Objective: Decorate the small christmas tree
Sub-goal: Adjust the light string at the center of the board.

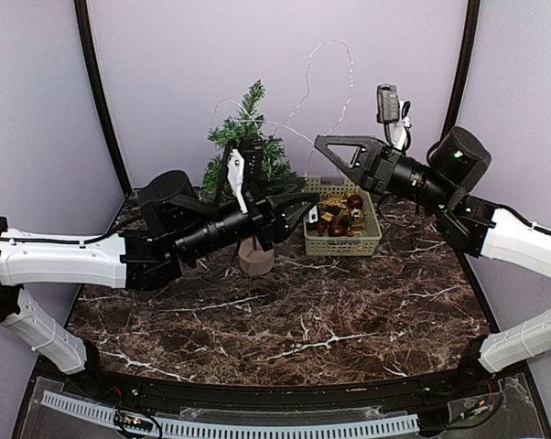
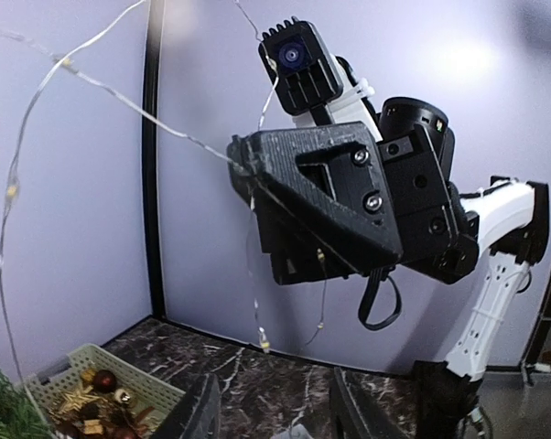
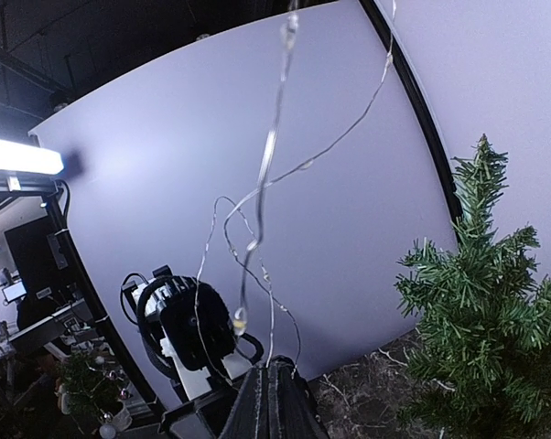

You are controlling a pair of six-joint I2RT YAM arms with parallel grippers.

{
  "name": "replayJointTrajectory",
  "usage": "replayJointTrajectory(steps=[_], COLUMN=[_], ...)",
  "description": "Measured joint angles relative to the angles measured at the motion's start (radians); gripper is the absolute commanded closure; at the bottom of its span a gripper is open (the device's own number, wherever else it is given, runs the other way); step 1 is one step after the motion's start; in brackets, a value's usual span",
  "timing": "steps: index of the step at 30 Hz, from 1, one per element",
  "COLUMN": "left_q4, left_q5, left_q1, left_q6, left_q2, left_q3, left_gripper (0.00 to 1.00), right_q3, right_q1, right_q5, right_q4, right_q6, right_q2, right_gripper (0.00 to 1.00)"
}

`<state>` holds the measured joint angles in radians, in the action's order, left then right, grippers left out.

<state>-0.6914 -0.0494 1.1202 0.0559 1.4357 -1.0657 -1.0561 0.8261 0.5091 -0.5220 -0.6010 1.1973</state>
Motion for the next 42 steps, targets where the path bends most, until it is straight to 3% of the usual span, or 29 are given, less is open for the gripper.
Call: replayJointTrajectory(steps=[9, 15, 17, 19, 25, 29, 32, 35, 39, 42], left_q4=[-0.010, -0.007, 0.005, 0.064, 0.402, 0.629, 0.780, 0.955, 1.115, 1.171], left_q5=[-0.015, -0.017, -0.015, -0.019, -0.035, -0.079, -0.163, -0.235, -0.249, -0.245], left_q1=[-0.010, -0.013, -0.016, -0.018, -0.023, -0.024, -0.024, -0.024, -0.024, -0.025], left_q6=[0.011, 0.036, 0.053, 0.069, 0.105, 0.133, 0.156, 0.167, 0.170, 0.180], left_q2=[0.027, 0.021, 0.005, -0.025, -0.146, -0.212, -0.228, -0.192, -0.119, -0.110], left_q3=[-0.009, 0.002, 0.022, 0.035, 0.048, 0.057, 0.054, -0.004, -0.111, -0.114], left_gripper=[0.99, 1.00, 1.00, 1.00, 1.00, 1.00, 1.00, 1.00, 1.00, 1.00], right_q3=[0.000, 0.004, 0.014, 0.024, 0.113, 0.171, 0.197, 0.205, 0.204, 0.204], right_q1=[0.001, 0.003, 0.005, 0.006, 0.011, 0.010, 0.008, 0.006, 0.006, 0.006], right_q5=[-0.001, -0.094, -0.134, -0.183, -0.510, -0.741, -0.819, -0.765, -0.546, -0.378], right_q4=[0.014, 0.115, 0.171, 0.227, 0.419, 0.587, 0.674, 0.722, 0.729, 0.729], right_q6=[0.003, 0.047, 0.066, 0.081, 0.089, 0.045, 0.029, 0.065, 0.108, 0.121], right_q2=[0.000, -0.034, -0.060, -0.081, -0.217, -0.318, -0.354, -0.365, -0.364, -0.359], right_gripper=[1.00, 1.00, 0.91, 0.74, 0.34, 0.22, 0.14, 0.11, 0.11, 0.17])
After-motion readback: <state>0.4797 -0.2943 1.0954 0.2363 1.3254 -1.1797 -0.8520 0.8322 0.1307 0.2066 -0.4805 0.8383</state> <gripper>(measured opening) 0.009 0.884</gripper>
